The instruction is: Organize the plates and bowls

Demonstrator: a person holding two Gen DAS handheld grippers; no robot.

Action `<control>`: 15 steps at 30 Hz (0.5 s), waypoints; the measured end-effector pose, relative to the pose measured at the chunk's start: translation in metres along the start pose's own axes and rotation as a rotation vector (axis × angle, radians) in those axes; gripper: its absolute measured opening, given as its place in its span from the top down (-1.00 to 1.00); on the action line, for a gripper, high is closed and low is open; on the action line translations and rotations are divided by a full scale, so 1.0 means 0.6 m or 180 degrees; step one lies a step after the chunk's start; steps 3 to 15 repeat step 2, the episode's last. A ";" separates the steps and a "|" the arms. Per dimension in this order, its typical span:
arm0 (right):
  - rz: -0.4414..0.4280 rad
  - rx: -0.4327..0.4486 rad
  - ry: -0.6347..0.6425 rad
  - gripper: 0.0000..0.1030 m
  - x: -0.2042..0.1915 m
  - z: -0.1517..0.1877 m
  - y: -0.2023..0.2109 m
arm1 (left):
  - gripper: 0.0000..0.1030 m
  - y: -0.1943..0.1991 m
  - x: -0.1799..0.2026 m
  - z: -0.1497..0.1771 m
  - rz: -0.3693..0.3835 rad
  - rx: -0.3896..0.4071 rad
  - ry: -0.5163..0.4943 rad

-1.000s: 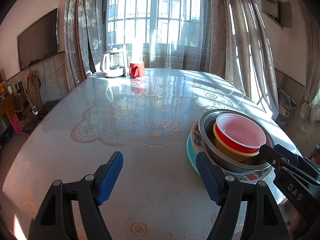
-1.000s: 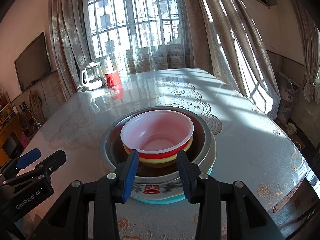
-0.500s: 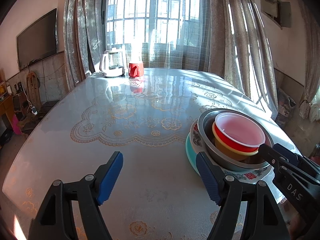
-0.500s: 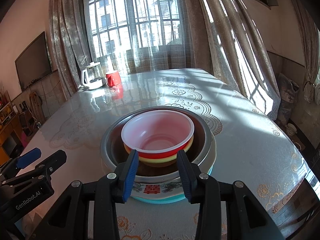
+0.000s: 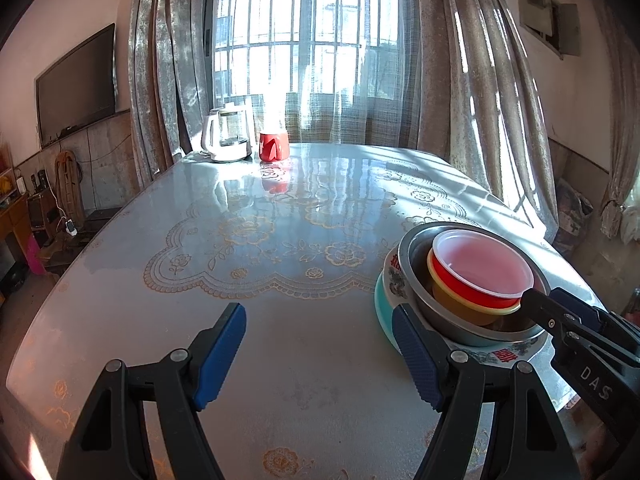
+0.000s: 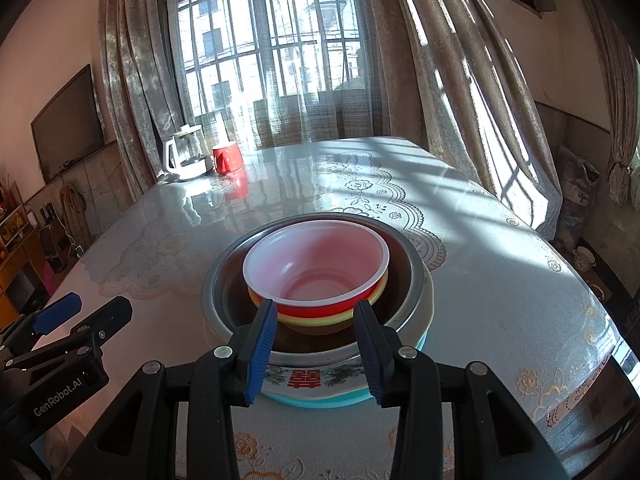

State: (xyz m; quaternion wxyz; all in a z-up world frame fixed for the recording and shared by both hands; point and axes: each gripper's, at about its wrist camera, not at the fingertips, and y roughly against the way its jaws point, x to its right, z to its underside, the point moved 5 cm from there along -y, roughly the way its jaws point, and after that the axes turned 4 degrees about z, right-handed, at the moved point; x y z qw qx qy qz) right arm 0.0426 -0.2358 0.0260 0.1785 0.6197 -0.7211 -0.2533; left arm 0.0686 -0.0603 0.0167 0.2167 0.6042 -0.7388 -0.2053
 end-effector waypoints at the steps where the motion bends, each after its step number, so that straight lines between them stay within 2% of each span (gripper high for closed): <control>1: -0.0013 0.0024 -0.0005 0.22 0.001 -0.002 0.002 | -0.48 -0.002 -0.002 0.000 -0.0001 -0.0007 0.0002; 15: -0.0032 0.0050 -0.0025 0.22 0.004 -0.006 0.004 | -0.48 -0.003 -0.003 0.000 0.0014 -0.0025 0.0011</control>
